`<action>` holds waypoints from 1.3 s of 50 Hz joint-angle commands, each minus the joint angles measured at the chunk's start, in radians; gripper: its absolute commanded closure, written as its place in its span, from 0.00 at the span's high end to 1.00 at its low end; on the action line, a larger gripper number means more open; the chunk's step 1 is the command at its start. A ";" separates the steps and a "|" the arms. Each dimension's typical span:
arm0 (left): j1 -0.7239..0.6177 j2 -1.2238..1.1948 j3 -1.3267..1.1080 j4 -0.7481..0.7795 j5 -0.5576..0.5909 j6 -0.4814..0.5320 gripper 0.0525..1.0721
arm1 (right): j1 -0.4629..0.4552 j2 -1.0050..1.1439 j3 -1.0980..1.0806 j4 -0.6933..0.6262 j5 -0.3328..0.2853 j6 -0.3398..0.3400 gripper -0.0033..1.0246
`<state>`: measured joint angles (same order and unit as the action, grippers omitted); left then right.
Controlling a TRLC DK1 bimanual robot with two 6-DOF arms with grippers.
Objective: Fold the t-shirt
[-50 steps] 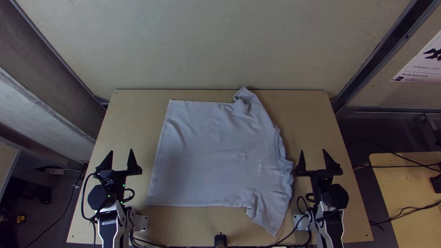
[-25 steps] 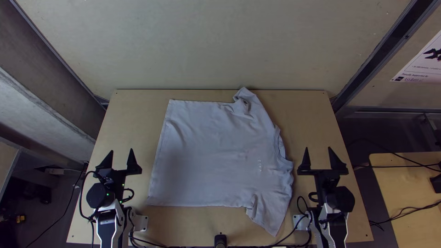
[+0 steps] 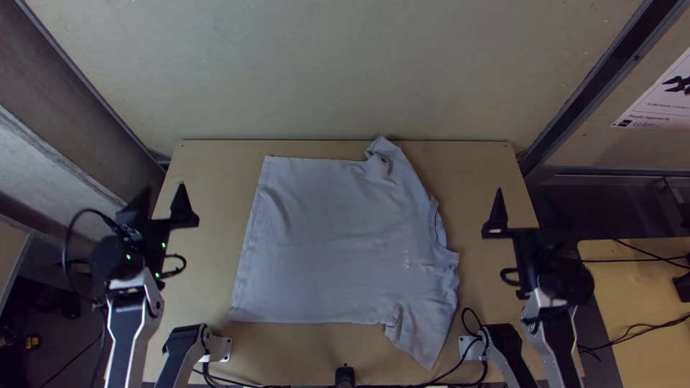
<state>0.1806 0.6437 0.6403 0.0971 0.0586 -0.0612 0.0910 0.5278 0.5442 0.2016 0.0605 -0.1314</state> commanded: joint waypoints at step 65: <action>-0.187 1.369 1.466 -0.830 0.023 -0.043 0.95 | 0.010 1.180 1.132 -0.518 0.041 0.233 0.96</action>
<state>0.0051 1.9377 2.0247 -0.6868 0.0704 -0.0834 0.0864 1.6852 1.6505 -0.3058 0.1158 0.0505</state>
